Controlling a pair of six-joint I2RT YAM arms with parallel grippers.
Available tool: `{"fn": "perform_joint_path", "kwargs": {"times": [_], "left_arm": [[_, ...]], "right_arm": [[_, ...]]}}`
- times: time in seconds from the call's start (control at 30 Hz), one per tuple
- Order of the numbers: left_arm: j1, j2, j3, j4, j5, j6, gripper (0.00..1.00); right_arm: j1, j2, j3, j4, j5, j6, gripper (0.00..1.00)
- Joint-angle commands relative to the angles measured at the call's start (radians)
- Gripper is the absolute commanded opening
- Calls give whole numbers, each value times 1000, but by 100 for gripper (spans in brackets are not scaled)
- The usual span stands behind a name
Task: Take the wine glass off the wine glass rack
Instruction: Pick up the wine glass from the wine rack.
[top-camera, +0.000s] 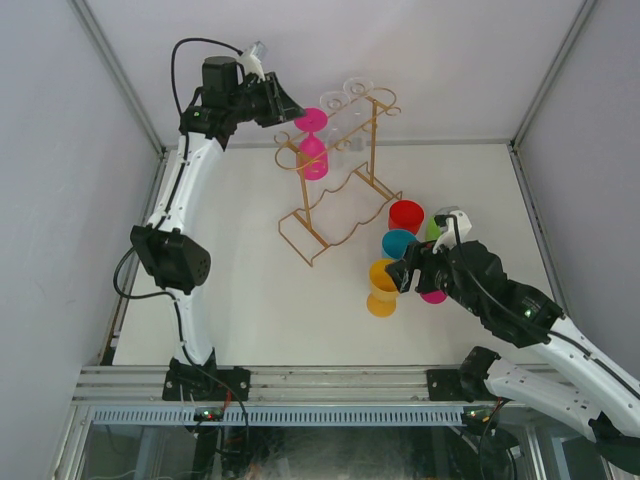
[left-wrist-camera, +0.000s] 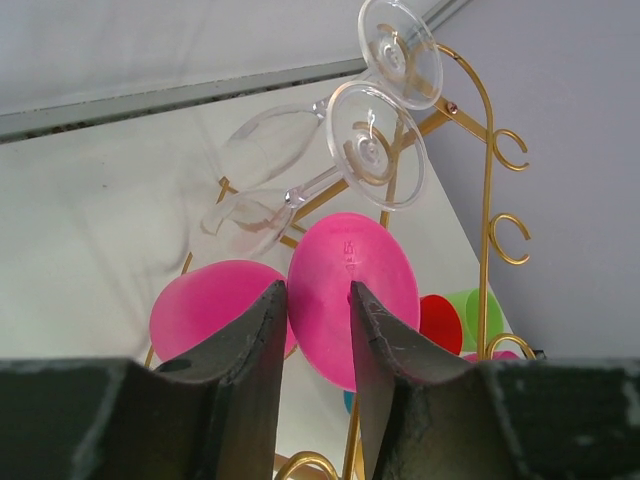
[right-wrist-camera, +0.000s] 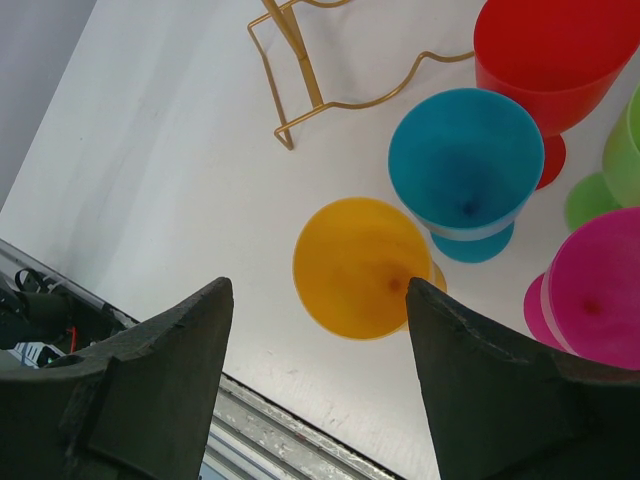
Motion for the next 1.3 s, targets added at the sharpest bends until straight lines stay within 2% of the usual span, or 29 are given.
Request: {"fn": "perform_joint_path", "kwargs": {"times": [0.0,0.27,0.47,0.73,0.97,1.17,1.27], "left_arm": [[4,-12,-27,7,30,20,34],[7,-10,-27,7,31,11,28],[11,-7,-30,1,41,9,35],[12,-2,-34,-2,50,5,35],[11,-8,-44,-1,52,6,30],[14,-36,-49,23,17,-8,15],[14,-50,-49,26,-8,-11,13]], "right_arm": [[-4,-4,0,30,-5,-3,70],[-5,-6,0,29,-6,-3,70],[-5,-6,0,20,-6,2,70],[-5,-12,-1,14,-6,8,70],[-5,-15,-1,7,-7,13,70],[-5,-16,0,4,-9,17,70],[-5,-17,0,2,-8,17,70]]}}
